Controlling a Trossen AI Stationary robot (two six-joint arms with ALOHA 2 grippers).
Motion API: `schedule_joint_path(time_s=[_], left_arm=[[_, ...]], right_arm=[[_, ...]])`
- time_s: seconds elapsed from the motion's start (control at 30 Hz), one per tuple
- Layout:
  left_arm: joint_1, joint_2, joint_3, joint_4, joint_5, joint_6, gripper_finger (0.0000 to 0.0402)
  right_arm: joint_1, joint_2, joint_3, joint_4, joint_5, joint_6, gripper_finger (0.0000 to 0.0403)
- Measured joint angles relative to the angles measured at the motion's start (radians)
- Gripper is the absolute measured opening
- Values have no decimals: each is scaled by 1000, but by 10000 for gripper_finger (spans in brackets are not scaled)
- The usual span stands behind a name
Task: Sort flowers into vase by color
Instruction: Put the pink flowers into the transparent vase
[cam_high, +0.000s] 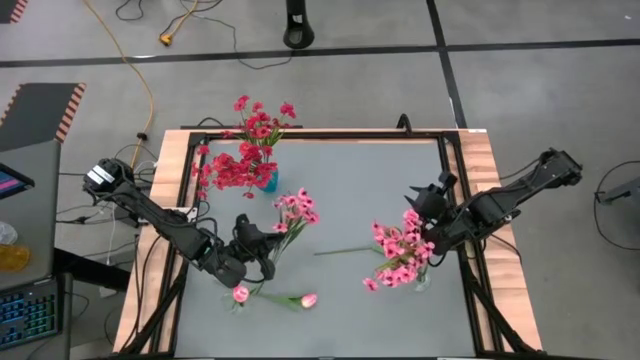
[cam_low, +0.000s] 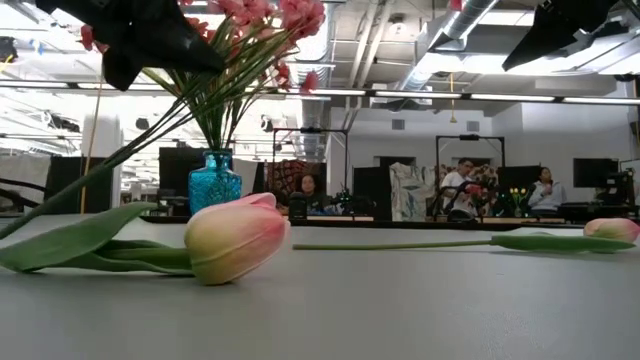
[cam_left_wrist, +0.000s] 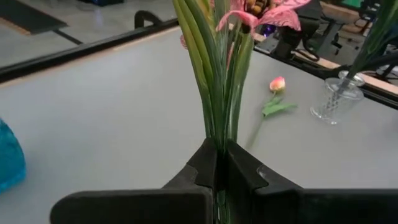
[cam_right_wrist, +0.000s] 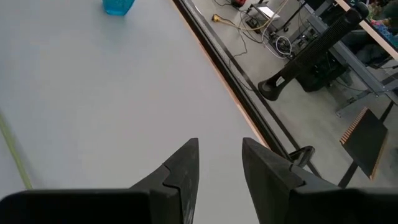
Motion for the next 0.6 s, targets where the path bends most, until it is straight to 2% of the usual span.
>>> schedule_joint_path(time_s=[0.33,0.6], left_arm=[[0,0,0,136,-32,160,1],[17,0,0,239,-32,276,2]], right_arm=[[0,-79,0,-75,-52,0,148],[0,-158,0,-111,-53,0,148]])
